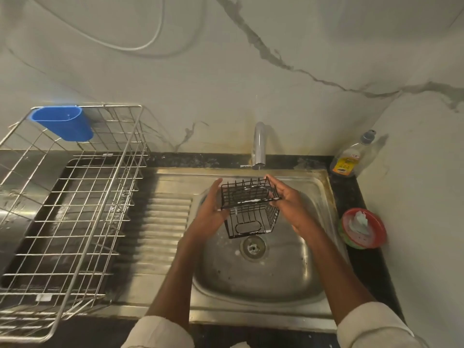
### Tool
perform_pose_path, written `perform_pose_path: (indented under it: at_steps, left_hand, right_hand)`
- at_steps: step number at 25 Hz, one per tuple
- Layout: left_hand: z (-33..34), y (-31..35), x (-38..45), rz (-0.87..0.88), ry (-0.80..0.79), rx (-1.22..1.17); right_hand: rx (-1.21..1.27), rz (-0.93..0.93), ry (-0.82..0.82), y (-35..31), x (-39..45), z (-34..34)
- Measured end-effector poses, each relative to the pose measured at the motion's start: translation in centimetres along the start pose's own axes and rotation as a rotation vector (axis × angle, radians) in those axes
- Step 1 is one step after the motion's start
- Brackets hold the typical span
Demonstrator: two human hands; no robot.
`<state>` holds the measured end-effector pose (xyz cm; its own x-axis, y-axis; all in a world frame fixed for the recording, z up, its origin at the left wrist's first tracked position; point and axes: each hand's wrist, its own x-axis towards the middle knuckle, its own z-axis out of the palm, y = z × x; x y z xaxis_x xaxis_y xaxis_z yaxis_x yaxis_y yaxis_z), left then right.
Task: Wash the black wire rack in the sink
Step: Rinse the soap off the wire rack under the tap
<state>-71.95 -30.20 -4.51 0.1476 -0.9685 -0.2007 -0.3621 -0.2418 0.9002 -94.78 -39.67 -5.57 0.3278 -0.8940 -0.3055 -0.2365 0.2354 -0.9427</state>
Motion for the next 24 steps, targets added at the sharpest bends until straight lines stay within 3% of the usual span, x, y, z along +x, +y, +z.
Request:
perform_pose_path:
  at_steps: [10,17,21,24]
  left_hand:
    - [-1.8,-1.4,-3.0,-0.108,0.043,-0.075]
    - [-1.5,0.4,-2.9,-0.099,0.033,-0.011]
    - [-1.1,2.5,-1.9,-0.025,0.002,0.063]
    - [-0.3,3.5,-1.1,0.008,-0.032,0.114]
  right_hand:
    - [-0.063,-0.019,-0.099,-0.4,3.9,3.2]
    - [-0.018,-0.056,0.104,-2.1,2.0,2.6]
    - [-0.029,-0.042,0.307,-0.5,0.0,1.5]
    - [0.025,-0.026,0.363,0.7,-1.1,0.4]
